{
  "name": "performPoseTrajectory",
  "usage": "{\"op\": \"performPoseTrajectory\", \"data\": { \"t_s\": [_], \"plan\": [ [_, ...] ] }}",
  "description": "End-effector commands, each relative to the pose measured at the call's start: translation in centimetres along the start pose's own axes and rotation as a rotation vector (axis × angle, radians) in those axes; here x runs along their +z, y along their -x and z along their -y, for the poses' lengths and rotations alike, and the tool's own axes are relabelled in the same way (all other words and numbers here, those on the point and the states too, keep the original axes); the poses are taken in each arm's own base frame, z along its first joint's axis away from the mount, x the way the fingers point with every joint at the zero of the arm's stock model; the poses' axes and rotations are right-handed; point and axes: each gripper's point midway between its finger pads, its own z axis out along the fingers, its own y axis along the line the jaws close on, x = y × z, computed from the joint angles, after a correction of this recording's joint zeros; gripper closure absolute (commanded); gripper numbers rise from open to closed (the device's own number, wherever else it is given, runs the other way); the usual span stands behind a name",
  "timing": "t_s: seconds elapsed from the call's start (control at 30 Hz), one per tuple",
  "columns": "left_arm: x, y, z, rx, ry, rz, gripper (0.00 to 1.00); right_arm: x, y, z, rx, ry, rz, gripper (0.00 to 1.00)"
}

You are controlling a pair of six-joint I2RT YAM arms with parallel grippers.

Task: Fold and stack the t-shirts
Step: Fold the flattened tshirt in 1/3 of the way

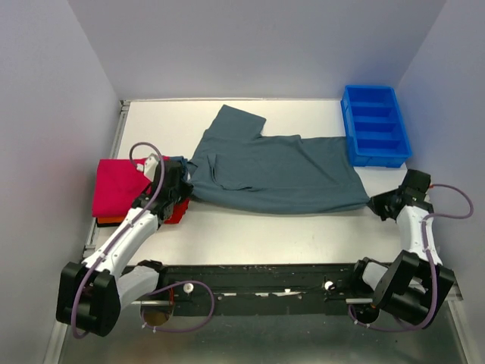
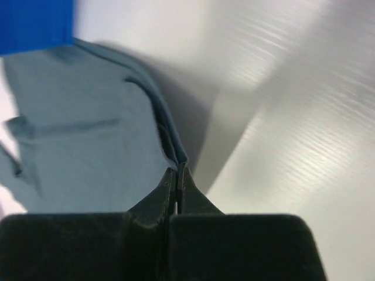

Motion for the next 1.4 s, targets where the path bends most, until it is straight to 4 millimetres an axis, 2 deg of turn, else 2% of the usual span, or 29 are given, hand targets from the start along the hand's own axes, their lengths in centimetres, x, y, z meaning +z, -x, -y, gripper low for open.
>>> {"op": "performPoseTrajectory", "data": {
  "t_s": [0.0,0.07,0.1,0.17,0.33,0.43,0.53,0.57,0.6,0.63,0.67,0.7,0.73,0.77,0.8,0.83,0.9,1.0,1.1,1.23,1.33,1.37],
  "plan": [
    [-3.6,5.4,5.2,0.061,-0.064,0.118,1.0,-4.9,3.6,-4.8,-0.017,0.101,0.08,0.99],
    [-4.5,5.2,5.5,0.077,-0.077,0.093,1.0,-6.3,3.9,-4.9,-0.025,0.108,0.109,0.99],
    [-4.7,4.6,5.0,0.082,-0.073,0.07,1.0,-6.7,3.7,-4.5,-0.025,0.099,0.115,0.99],
    [-4.5,2.6,2.8,0.081,-0.042,0.009,1.0,-6.3,2.6,-2.7,-0.021,0.062,0.105,0.99],
    [-3.8,-3.8,-4.5,0.047,0.011,-0.116,1.0,-3.2,-1.8,4.2,0.017,-0.081,0.055,0.99],
    [-4.0,-6.3,-6.9,0.038,-0.004,-0.164,1.0,-2.5,-3.1,6.2,0.034,-0.109,0.054,0.99],
    [-4.6,-7.2,-8.7,0.054,0.021,-0.173,1.0,-2.9,-3.2,6.2,0.059,-0.089,0.074,0.98],
    [-4.6,-7.6,-8.9,0.052,0.017,-0.178,0.98,-3.1,-3.1,6.0,0.063,-0.077,0.084,0.95],
    [-4.7,-8.0,-8.9,0.051,0.007,-0.19,0.91,-3.2,-2.7,6.3,0.065,-0.089,0.113,0.9],
    [-4.8,-8.3,-9.0,0.053,0.011,-0.201,0.82,-3.4,-2.5,6.1,0.063,-0.082,0.122,0.76],
    [-4.9,-8.4,-9.0,0.052,0.014,-0.203,0.73,-3.6,-2.5,6.0,0.062,-0.079,0.125,0.53],
    [-4.9,-8.3,-9.0,0.057,0.021,-0.203,0.63,-3.8,-2.3,5.9,0.061,-0.076,0.129,0.38],
    [-5.1,-8.0,-8.8,0.061,0.025,-0.196,0.46,-4.1,-2.1,5.6,0.053,-0.065,0.132,0.29],
    [-5.2,-7.7,-8.4,0.06,0.016,-0.186,0.34,-4.3,-1.9,5.1,0.04,-0.046,0.137,0.25],
    [-5.3,-7.3,-7.8,0.062,0.0,-0.173,0.27,-4.6,-1.6,3.9,-0.013,0.01,0.143,0.23],
    [-5.5,-6.5,-7.0,0.068,-0.015,-0.148,0.23,-4.9,-1.3,2.7,-0.059,0.065,0.146,0.2],
    [-6.2,-4.1,-5.4,0.105,-0.023,-0.075,0.23,-5.5,-0.7,1.2,-0.118,0.125,0.153,0.17],
    [-7.6,0.0,-2.2,0.171,-0.043,0.043,0.12,-6.3,0.2,-1.5,-0.208,0.213,0.151,0.17],
    [-7.9,2.8,0.7,0.263,-0.053,0.107,0.1,-6.7,0.1,-4.4,-0.316,0.317,0.124,0.19],
    [-7.0,5.0,4.9,0.345,-0.089,0.134,0.09,-7.3,-2.1,-8.8,-0.498,0.408,0.091,0.21],
    [-4.9,4.4,7.2,0.407,-0.141,0.093,0.13,-8.2,-6.2,-13.2,-0.642,0.546,0.007,0.28],
    [-4.0,3.9,7.9,0.418,-0.163,0.072,0.15,-7.9,-8.3,-14.3,-0.694,0.592,-0.054,0.31]
  ]
}}
